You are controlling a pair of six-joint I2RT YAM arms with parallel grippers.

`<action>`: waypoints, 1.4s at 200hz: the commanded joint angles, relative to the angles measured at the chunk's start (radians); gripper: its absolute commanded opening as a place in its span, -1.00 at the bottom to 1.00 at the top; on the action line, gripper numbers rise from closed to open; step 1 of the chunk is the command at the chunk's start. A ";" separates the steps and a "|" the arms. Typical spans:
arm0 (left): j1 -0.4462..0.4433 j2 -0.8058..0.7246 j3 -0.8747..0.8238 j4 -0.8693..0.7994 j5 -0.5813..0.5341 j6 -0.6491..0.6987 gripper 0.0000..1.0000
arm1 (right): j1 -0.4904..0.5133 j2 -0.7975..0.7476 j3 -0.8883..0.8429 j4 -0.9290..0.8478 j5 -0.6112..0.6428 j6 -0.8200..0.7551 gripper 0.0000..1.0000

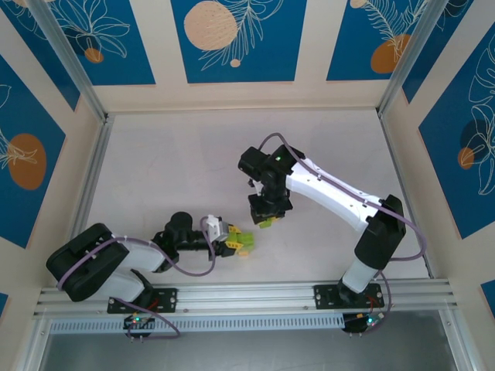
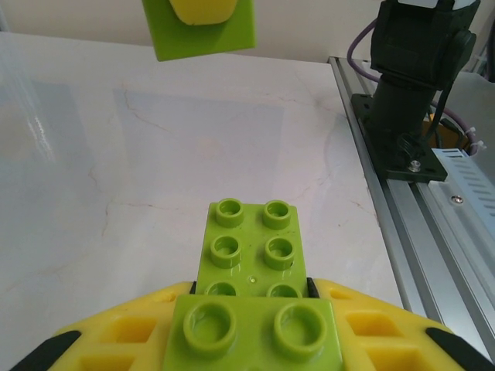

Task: Assemble a carrot with lego

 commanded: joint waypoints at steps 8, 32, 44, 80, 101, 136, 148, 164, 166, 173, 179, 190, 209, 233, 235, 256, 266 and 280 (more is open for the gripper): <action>-0.030 0.013 0.006 -0.044 -0.016 0.048 -0.42 | 0.040 -0.029 0.013 -0.038 -0.081 0.092 -0.43; -0.038 0.019 0.012 -0.056 -0.034 0.057 -0.41 | 0.065 -0.026 -0.024 0.020 -0.103 0.152 -0.45; -0.037 0.019 0.013 -0.058 -0.039 0.059 -0.41 | 0.070 -0.023 -0.040 0.042 -0.102 0.169 -0.46; -0.040 0.019 0.013 -0.061 -0.043 0.058 -0.42 | 0.074 -0.013 -0.074 0.092 -0.096 0.195 -0.46; -0.039 0.019 0.013 -0.062 -0.043 0.056 -0.42 | 0.075 -0.018 -0.092 0.111 -0.078 0.208 -0.47; -0.038 0.022 0.017 -0.068 -0.043 0.054 -0.42 | 0.076 -0.016 -0.138 0.176 -0.069 0.209 -0.47; -0.039 0.023 0.018 -0.069 -0.045 0.054 -0.42 | 0.077 -0.010 -0.147 0.181 -0.062 0.209 -0.47; -0.038 0.023 0.019 -0.073 -0.046 0.054 -0.43 | 0.080 -0.008 -0.155 0.185 -0.052 0.215 -0.47; -0.039 0.024 0.019 -0.072 -0.047 0.054 -0.43 | 0.080 -0.007 -0.157 0.186 -0.050 0.215 -0.48; -0.039 0.024 0.020 -0.073 -0.048 0.054 -0.43 | 0.081 -0.010 -0.163 0.191 -0.050 0.218 -0.48; -0.038 0.024 0.020 -0.074 -0.050 0.054 -0.43 | 0.081 -0.012 -0.168 0.196 -0.050 0.224 -0.48; -0.040 0.027 0.022 -0.076 -0.051 0.054 -0.43 | 0.082 -0.012 -0.177 0.202 -0.048 0.228 -0.48; -0.038 0.029 0.025 -0.076 -0.051 0.054 -0.43 | 0.086 -0.013 -0.192 0.205 -0.035 0.237 -0.48; -0.039 0.029 0.025 -0.079 -0.053 0.054 -0.44 | 0.091 -0.015 -0.218 0.219 -0.030 0.252 -0.48; -0.039 0.029 0.025 -0.079 -0.054 0.054 -0.44 | 0.091 -0.015 -0.220 0.219 -0.030 0.251 -0.48; -0.038 0.030 0.027 -0.081 -0.056 0.054 -0.44 | 0.094 -0.018 -0.230 0.216 -0.021 0.260 -0.48; -0.039 0.030 0.026 -0.082 -0.056 0.054 -0.44 | 0.095 -0.021 -0.234 0.215 -0.016 0.269 -0.48; -0.038 0.030 0.030 -0.085 -0.058 0.054 -0.45 | 0.098 -0.025 -0.245 0.218 -0.006 0.283 -0.48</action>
